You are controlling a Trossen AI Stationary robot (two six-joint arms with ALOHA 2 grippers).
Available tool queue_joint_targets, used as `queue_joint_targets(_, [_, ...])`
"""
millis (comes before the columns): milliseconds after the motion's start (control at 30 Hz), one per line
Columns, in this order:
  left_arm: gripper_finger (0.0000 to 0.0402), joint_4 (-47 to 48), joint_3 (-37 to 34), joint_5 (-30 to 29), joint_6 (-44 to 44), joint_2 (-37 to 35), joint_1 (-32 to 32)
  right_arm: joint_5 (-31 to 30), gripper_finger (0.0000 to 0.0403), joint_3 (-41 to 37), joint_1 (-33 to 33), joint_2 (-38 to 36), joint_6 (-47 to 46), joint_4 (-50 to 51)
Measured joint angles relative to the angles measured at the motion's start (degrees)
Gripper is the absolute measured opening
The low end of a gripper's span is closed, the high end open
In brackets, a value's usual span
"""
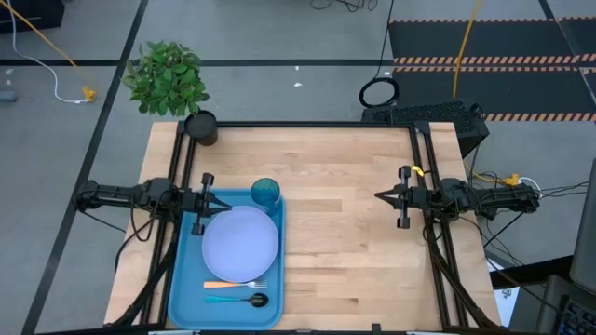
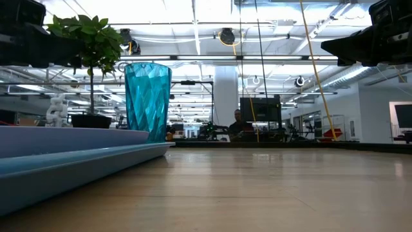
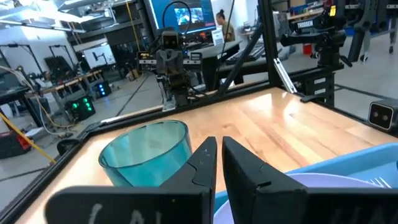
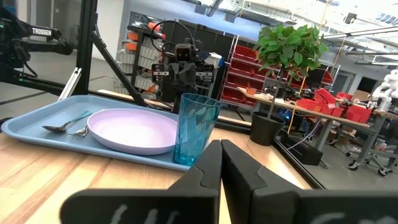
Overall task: Pick and place plate/cup/fork/spoon on tray
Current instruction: Return to Home Position
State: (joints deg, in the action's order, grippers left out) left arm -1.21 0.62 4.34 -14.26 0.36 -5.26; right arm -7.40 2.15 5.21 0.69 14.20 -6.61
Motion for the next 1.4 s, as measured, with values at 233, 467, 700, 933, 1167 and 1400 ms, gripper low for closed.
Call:
queue_joint_targets(233, [0.0030, 0.00, 0.00, 0.00, 1.25, 0.00, 0.00, 0.00, 0.0000, 0.00, 0.00, 0.00, 0.00, 0.00])
queue_joint_targets(467, [0.0031, 0.02, 0.00, 0.01, 1.25, 0.00, 0.00, 0.00, 0.0000, 0.01, 0.01, 0.00, 0.00, 0.00])
queue_joint_targets(700, [0.0031, 0.02, 0.00, 0.02, 1.25, 0.00, 0.00, 0.00, 0.0000, 0.00, 0.01, 0.00, 0.00, 0.00])
queue_joint_targets(933, [0.0031, 0.02, 0.00, 0.02, 1.25, 0.00, 0.00, 0.00, 0.0000, 0.00, 0.02, 0.00, 0.00, 0.00])
queue_joint_targets(1167, [0.0031, 0.02, 0.00, 0.02, 1.23, 0.00, 0.00, 0.00, 0.0000, 0.02, 0.00, 0.00, 0.00, 0.00])
queue_joint_targets(1400, [0.0031, 0.02, 0.00, 0.02, 1.22, 0.00, 0.00, 0.00, 0.0000, 0.00, 0.01, 0.00, 0.00, 0.00])
